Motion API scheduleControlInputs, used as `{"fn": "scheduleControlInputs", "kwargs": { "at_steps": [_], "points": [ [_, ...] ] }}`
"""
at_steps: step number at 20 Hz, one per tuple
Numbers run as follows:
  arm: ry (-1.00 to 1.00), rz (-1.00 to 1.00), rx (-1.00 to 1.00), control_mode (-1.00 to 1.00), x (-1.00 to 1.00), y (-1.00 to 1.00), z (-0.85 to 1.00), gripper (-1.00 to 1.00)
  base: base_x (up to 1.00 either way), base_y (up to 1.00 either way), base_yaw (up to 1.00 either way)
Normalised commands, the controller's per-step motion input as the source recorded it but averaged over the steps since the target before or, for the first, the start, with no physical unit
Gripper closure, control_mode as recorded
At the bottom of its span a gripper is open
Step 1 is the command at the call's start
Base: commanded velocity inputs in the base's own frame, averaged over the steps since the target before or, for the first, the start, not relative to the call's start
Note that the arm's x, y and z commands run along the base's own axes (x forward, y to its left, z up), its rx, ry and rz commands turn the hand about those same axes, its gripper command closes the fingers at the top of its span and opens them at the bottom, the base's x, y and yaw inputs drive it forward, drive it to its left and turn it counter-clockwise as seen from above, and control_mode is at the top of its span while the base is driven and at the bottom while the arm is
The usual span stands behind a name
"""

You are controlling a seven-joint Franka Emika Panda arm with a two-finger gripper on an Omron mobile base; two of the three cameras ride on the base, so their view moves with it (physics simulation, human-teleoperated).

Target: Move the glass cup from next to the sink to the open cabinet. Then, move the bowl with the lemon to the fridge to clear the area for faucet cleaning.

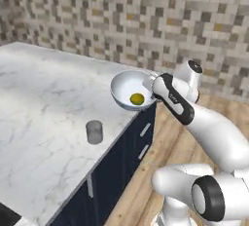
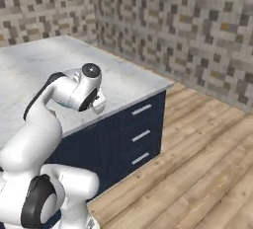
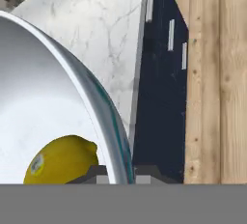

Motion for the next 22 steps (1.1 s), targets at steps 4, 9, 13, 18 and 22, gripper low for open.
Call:
{"fn": "scheduleControlInputs", "kwargs": {
  "at_steps": [4,9,13,18,22],
  "points": [
    [0.00,0.00,0.00,1.00,0.00,0.00,0.00,1.00,-0.36,0.00,-0.92],
    [0.00,0.00,0.00,1.00,0.00,0.00,0.00,1.00,-0.21,-0.10,-0.92],
    [0.00,0.00,0.00,1.00,0.00,0.00,0.00,1.00,0.00,-0.16,-0.89],
    [0.00,0.00,0.00,1.00,0.00,0.00,0.00,1.00,0.00,-0.01,-1.00],
    [0.00,0.00,0.00,1.00,0.00,0.00,0.00,1.00,0.00,0.00,-1.00]
  ]
}}
